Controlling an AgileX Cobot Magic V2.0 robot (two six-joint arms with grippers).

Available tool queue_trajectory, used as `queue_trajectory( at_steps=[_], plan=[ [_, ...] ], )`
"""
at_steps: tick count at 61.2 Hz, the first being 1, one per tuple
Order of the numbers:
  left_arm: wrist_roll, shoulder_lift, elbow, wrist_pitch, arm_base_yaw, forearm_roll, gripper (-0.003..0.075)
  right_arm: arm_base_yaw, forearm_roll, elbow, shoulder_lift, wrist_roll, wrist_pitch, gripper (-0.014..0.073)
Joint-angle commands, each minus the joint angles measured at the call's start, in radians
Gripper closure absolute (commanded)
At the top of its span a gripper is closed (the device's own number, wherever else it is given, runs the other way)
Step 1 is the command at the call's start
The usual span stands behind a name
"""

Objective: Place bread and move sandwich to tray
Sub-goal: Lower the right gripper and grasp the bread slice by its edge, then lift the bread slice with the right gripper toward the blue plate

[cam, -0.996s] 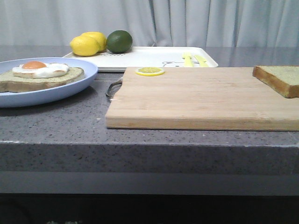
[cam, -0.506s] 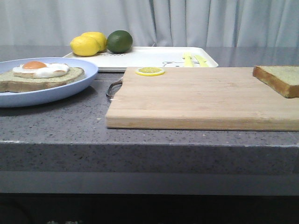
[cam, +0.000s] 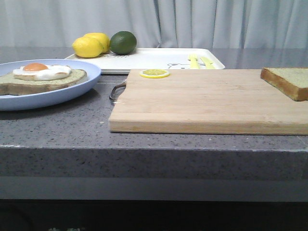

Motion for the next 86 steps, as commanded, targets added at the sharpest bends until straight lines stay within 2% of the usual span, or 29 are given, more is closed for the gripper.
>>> queue_trajectory(
  at_steps=[1, 8, 13, 23, 33, 58, 67, 86],
  plan=[
    [0.002, 0.007, -0.029, -0.06, -0.009, 0.0, 0.0251, -0.079, 0.211, -0.036, 0.043, -0.126, -0.01, 0.0036],
    [0.002, 0.007, -0.029, -0.06, -0.009, 0.0, 0.0251, -0.129, 0.415, -0.036, 0.116, -0.247, -0.011, 0.0036],
    [0.002, 0.007, -0.029, -0.065, -0.009, 0.0, 0.0251, -0.13, 0.465, -0.036, 0.161, -0.305, -0.021, 0.0036],
    [0.002, 0.007, -0.029, -0.077, -0.009, 0.0, 0.0251, -0.13, 0.473, -0.036, 0.221, -0.327, -0.097, 0.0036],
    [0.002, 0.007, -0.029, -0.079, -0.009, 0.0, 0.0251, -0.13, 0.473, -0.038, 0.268, -0.348, -0.111, 0.0036],
    [0.002, 0.007, -0.029, -0.079, -0.009, 0.0, 0.0251, -0.13, 0.547, -0.134, 0.482, -0.382, 0.121, 0.0036],
    [0.002, 0.007, -0.029, -0.079, -0.009, 0.0, 0.0251, -0.13, 0.553, -0.144, 0.521, -0.391, 0.153, 0.0036],
    [0.002, 0.007, -0.029, -0.077, -0.009, 0.0, 0.0251, -0.13, 0.661, -0.149, 0.552, -0.466, 0.226, 0.0044]
  ],
)
